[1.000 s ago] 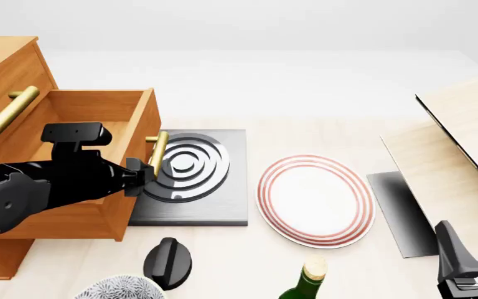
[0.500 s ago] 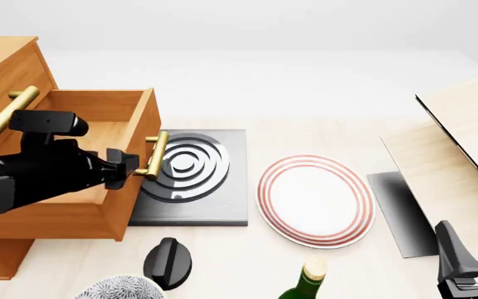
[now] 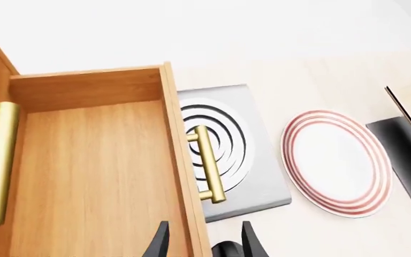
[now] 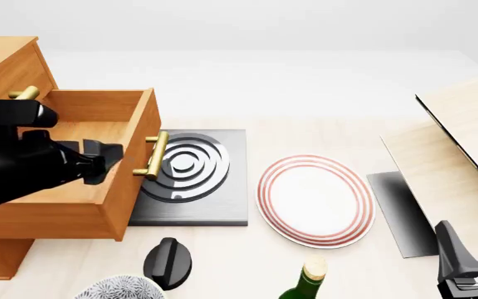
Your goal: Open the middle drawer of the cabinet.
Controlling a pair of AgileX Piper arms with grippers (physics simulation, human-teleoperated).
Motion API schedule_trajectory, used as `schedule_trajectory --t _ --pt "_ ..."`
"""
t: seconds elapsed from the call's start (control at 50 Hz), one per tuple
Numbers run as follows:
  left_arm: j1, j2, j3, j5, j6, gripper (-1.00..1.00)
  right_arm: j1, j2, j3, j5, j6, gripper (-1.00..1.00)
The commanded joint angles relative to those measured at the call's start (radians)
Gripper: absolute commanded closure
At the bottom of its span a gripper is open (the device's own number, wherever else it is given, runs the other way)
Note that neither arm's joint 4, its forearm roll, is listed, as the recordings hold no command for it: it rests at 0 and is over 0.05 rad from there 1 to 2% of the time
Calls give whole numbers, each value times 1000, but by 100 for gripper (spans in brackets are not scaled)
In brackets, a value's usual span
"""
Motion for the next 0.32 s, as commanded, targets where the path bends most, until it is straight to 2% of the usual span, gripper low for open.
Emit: schedule_trajectory --t 0.02,0.32 --pt "-2 -108 -10 49 -12 -100 2 0 2 -2 1 -100" --pt "2 -192 -15 101 -24 -100 2 0 2 -2 1 -100"
